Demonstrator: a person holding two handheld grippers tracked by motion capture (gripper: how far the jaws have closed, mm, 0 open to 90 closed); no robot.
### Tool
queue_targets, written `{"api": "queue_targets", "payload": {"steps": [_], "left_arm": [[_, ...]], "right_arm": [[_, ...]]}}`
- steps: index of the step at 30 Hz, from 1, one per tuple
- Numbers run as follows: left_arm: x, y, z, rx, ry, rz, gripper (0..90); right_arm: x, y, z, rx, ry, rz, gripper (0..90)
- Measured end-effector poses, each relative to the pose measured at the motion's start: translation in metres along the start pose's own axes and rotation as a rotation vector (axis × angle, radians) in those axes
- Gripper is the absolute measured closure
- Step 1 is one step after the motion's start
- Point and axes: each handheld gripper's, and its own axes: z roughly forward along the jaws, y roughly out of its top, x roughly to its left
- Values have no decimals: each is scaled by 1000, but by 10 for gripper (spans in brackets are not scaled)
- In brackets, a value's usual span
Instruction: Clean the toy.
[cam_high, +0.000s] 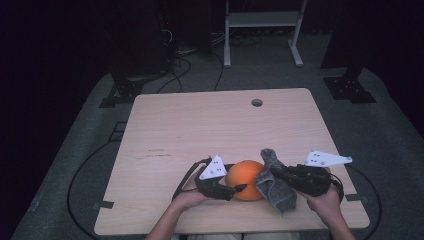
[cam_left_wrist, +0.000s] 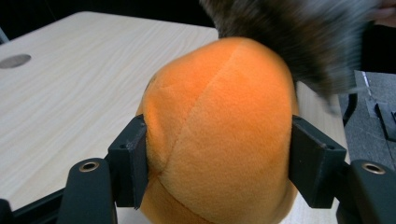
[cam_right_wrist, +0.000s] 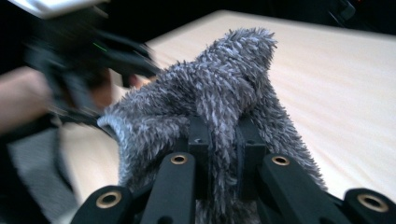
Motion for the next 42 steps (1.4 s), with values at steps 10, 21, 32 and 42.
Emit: {"api": "queue_targets", "payload": {"steps": [10,21,32,42], "left_arm": [[-4,7,-8,28,11,26,320],[-8,8,2,9,36,3,238],[8,-6,2,-6,-74,-60,112],[6,-2,-1,-40,-9,-63,317]], "right_arm": [[3,-18,36,101,-24,-2,793],[11,-8,27,60,-15,-14,793],[-8,-27,32,97,-11,46,791],[-17,-22,15,69,-45,68,792]]}}
